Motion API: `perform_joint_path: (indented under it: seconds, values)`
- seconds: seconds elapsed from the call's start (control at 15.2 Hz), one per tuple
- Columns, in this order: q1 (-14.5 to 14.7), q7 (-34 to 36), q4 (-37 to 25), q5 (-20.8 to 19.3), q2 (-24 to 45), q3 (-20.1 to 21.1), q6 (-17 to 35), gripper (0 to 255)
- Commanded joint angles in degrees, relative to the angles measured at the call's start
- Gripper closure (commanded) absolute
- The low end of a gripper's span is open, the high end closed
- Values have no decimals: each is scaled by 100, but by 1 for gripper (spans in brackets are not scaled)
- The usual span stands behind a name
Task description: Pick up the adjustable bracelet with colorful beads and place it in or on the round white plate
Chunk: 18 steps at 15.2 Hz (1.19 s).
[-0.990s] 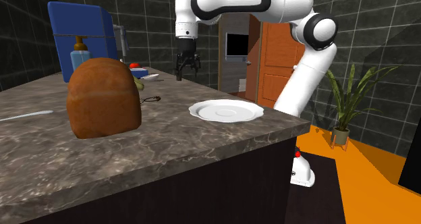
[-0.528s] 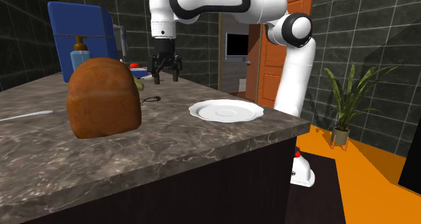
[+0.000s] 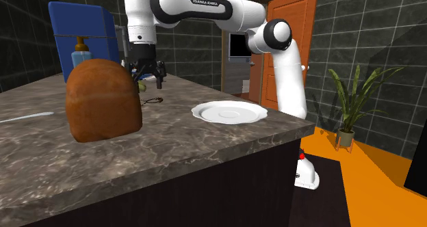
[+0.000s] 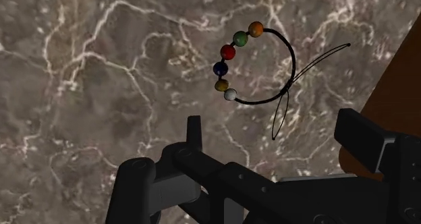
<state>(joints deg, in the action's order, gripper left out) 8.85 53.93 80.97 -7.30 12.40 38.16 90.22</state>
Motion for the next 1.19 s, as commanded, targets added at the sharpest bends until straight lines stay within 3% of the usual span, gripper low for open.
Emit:
perform_joint_path:
  seconds: [0.0, 0.26, 0.79, 0.86, 1.12]
  values:
    - [-27, -2, 200, 23, -36, -5, 165, 0]
    - [-75, -20, 556, 63, -104, -16, 466, 0]
    - [-75, -20, 555, 63, -104, -15, 465, 0]
    - [-75, -20, 555, 63, -104, -15, 465, 255]
    - [-77, -20, 566, 70, -115, -14, 466, 255]
